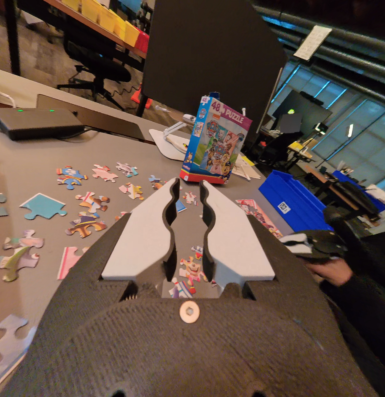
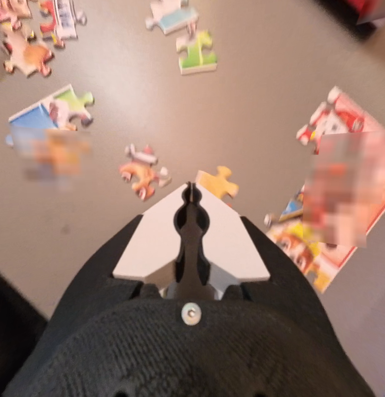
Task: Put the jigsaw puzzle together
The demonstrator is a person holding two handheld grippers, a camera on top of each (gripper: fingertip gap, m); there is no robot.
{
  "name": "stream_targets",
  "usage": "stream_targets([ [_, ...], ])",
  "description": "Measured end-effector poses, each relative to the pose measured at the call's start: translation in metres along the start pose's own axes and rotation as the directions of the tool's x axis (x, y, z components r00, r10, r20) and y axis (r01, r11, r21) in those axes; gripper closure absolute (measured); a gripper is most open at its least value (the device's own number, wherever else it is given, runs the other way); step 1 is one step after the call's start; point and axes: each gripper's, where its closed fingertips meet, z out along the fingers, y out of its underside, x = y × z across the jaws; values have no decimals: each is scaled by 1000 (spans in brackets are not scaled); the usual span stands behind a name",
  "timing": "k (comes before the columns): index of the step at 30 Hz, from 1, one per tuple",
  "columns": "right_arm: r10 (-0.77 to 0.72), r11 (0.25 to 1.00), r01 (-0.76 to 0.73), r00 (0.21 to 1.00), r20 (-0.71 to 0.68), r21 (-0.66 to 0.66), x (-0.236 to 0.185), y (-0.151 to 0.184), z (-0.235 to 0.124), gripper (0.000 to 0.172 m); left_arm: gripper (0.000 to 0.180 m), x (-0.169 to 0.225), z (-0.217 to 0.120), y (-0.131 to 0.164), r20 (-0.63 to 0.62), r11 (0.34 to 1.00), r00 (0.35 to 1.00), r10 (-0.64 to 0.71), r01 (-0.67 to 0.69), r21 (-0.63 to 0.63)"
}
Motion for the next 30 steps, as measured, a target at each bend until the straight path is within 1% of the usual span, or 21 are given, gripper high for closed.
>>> stream_targets([
  [1, -19, 1000, 19, 1000, 11, 20, 3, -14, 10, 172, 165, 5, 2, -2, -22, 1000, 1000, -2, 2, 4],
  [3, -26, 1000, 27, 996, 90, -4, -5, -35, 31, 157, 164, 15, 4, -4, -48, 1000, 999, 13, -12, 5],
  [4, -29, 1000, 31, 991, 131, -7, -13, -45, 38, 155, 164, 17, 5, -4, -47, 1000, 998, 28, -28, 0],
  [5, -48, 999, 51, 989, 142, -19, -19, -52, 42, 154, 164, 17, 5, -4, -38, 999, 998, 45, -45, -5],
  [6, -82, 996, 86, 990, 115, -30, -20, -57, 43, 155, 164, 15, 4, -5, -25, 998, 998, 57, -57, -8],
  [8, -160, 987, 159, 987, -26, -12, -6, -65, 34, 160, 164, 11, 0, -6, -4, 998, 998, 69, -69, -4],
  [10, -154, 986, 161, 974, -163, 32, 21, -67, 15, 163, 164, 5, -5, -7, 10, 998, 998, 62, -62, 9],
  [12, -50, 997, 65, 967, -250, 51, 55, -53, -3, 155, 164, -4, -7, -7, 15, 999, 999, 38, -38, 18],
  [14, 96, 995, -86, 960, -264, 48, 81, -30, -14, 142, 163, -11, -6, -5, 7, 1000, 1000, 1, -1, 20],
  [16, 244, 969, -233, 956, -165, 86, 83, -20, -17, 135, 163, -15, -4, -1, -5, 1000, 1000, -27, 27, 12],
  [18, 344, 931, -336, 939, -30, 141, 70, -25, -15, 132, 164, -15, 0, 5, -19, 999, 999, -41, 40, -12],
  [19, 356, 927, -350, 934, -19, 134, 66, -23, -12, 132, 163, -14, 3, 8, -26, 999, 999, -43, 42, -27],
  [22, 298, 954, -295, 946, -130, 43, 68, -6, 4, 133, 163, -12, 7, 13, -28, 998, 999, -34, 33, -47],
  [23, 277, 961, -277, 949, -148, 21, 66, -4, 9, 134, 163, -12, 7, 14, -26, 998, 999, -29, 28, -51],
  [24, 272, 962, -271, 952, -137, 31, 62, -8, 11, 141, 163, -12, 7, 14, -22, 998, 999, -25, 24, -54],
  [26, 247, 969, -245, 961, -127, 30, 50, -16, 17, 142, 163, -16, 5, 14, 0, 998, 1000, -18, 18, -52],
  [27, 208, 978, -207, 969, -131, 24, 43, -21, 21, 142, 163, -21, 4, 14, 21, 999, 1000, -13, 14, -51],
  [28, 163, 987, -163, 979, -124, 14, 33, -26, 26, 149, 164, -26, 3, 15, 44, 999, 999, -5, 8, -54],
  [29, 127, 992, -126, 988, -93, 13, 19, -34, 31, 165, 164, -31, 3, 16, 67, 998, 998, 2, 2, -62],
  [30, 103, 995, -101, 992, -70, 24, 7, -42, 37, 169, 164, -36, 2, 18, 87, 997, 996, 9, -3, -71],
])
